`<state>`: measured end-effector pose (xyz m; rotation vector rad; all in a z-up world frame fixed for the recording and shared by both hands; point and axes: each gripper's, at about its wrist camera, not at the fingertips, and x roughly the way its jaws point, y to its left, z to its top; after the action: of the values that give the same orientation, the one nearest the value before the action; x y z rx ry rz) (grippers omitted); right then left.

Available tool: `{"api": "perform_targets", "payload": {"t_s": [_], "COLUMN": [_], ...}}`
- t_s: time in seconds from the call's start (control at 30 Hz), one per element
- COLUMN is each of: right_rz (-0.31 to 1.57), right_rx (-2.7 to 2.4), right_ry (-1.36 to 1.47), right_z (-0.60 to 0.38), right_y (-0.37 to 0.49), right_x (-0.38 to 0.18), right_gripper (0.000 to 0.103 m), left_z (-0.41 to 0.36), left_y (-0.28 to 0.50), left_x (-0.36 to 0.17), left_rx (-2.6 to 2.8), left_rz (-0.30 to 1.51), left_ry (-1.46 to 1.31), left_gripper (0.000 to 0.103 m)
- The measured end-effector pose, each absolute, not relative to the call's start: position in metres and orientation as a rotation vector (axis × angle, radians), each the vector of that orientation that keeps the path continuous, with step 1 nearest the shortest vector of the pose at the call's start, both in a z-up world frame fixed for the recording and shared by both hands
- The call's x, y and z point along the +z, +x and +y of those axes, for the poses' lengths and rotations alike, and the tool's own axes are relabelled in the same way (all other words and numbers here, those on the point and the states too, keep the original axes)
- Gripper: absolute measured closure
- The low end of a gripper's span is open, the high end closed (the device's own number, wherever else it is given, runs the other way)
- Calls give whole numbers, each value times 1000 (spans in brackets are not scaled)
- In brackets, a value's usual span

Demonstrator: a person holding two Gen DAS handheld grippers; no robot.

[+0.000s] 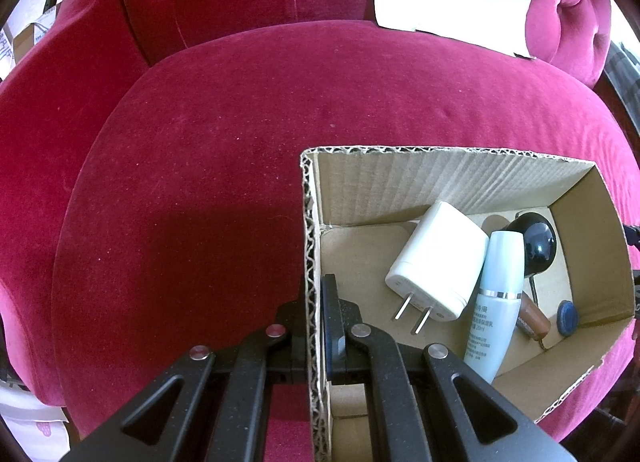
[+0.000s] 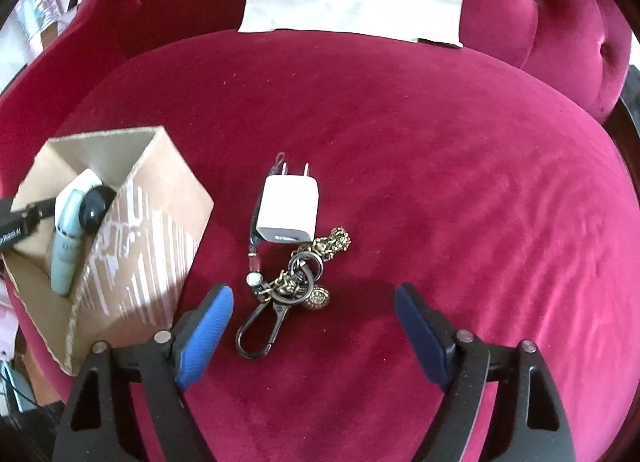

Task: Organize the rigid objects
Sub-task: 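Withdraw the right gripper from the box toward the metal keychain, then lower the right gripper onto the keychain rings and close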

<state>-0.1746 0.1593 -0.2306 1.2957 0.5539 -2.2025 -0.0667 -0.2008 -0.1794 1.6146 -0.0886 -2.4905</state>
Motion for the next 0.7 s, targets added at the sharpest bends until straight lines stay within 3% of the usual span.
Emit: {"api": "perform_targets", "payload": {"t_s": [0.2,0.33,0.4,0.53,0.6,0.63,0.7], "right_rz": [621,634,637,656,628,613,568], "right_rx": [-2215,-2223,-2226,-2207,-2211,-2217,-2224], "right_ry": [1258,1254,1254,1229,1239,1244,1265], "right_z": [154,152,147,143,144,145,148], "right_y": [-170,-170,-169,-162,-166,-167,-170], "right_x": [-234,-234,-233,-231,-229,-228,-224], "right_gripper": [19,26,36,81,81,89,89], "left_z": [-203,-201,-200,-196,-198,-197,-196], "left_y": [-65,-65,-64,-66,-67,-67,-66], "left_x": [-180,-180,-180,-181,-180,-181,-181], "left_rx": [-2491,-2490,-2488,-2488,-2488,-2487,-2485], "left_rz": [-85,-87,-88,-89,-90,-88,-87], "left_ry": [1616,1617,1615,1616,1616,1616,1615], "left_gripper": [100,100,100,100,100,100,100]}}
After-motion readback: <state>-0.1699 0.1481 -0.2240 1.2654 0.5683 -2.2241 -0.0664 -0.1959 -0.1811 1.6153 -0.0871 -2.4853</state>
